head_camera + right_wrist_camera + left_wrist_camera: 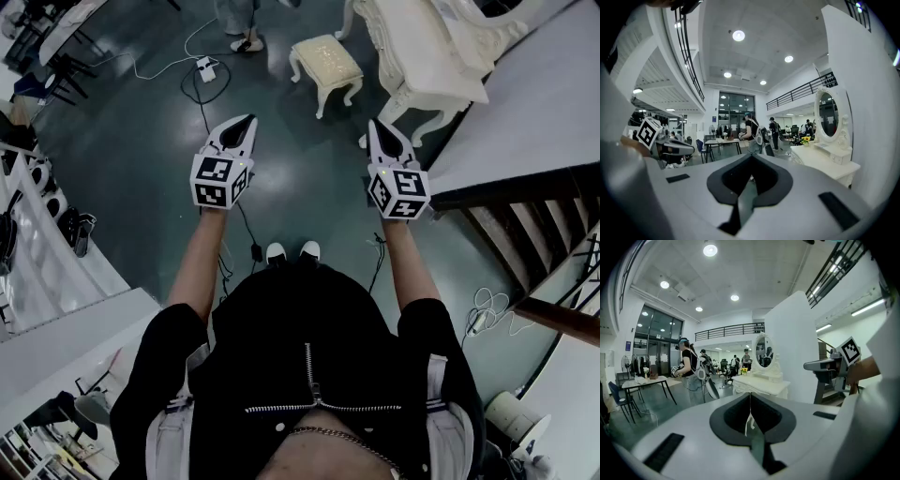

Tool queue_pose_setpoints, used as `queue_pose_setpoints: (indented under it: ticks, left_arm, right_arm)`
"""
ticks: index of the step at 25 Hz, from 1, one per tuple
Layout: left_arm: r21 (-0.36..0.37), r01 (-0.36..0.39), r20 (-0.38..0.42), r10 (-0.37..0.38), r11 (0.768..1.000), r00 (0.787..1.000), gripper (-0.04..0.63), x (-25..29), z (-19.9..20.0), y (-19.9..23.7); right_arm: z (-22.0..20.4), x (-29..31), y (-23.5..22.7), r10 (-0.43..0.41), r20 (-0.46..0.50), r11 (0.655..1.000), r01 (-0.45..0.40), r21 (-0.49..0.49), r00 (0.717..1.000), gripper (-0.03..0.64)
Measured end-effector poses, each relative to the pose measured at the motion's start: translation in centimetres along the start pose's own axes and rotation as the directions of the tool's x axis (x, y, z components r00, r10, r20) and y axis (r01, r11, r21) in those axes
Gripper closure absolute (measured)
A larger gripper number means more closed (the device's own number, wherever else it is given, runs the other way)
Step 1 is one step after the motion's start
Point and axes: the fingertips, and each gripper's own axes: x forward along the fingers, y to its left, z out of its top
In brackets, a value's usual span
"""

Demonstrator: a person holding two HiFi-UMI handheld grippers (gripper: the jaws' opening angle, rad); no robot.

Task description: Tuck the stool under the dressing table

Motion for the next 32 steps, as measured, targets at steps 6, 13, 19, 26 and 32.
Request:
queue_pose_setpoints:
  ticks: [6, 13, 19, 26, 32]
  left_arm:
    - [-0.001, 0.007, 0.002, -0.007, 1.000, 1.000, 0.574, 0.3, -0.1, 0.0]
    - [-0.002, 0.015, -0.001, -0.015, 1.000, 1.000, 0.574, 1.7, 0.1, -0.6]
    - [-0.001, 0.001, -0.009, -0.001, 1.000, 1.000, 0.574, 3.4, 0.4, -2.4]
    - [-0.011, -0.018, -0.012, 0.017, 1.000, 1.000, 0.574, 3.5, 0.0, -3.3]
    - [-0.015, -0.025, -0.014, 0.025, 1.000, 1.000, 0.574, 4.4, 0.2, -2.5]
  right_arm:
    - [0.3, 0.3, 0.5, 0.018, 0.040, 1.000, -0.019, 0.015, 0.999, 0.611]
    - [0.6, 0.6, -0.9, 0.010, 0.045, 1.000, -0.010, 0.006, 0.999, 0.611]
    - [-0.4, 0.7, -3.5, 0.012, 0.027, 1.000, -0.012, 0.009, 1.000, 0.611]
    - [-1.6, 1.1, -3.7, 0.047, 0.014, 0.999, -0.047, 0.015, 0.999, 0.611]
    - [-1.0, 2.6, -3.8, 0.061, 0.019, 0.998, -0.061, 0.012, 0.998, 0.611]
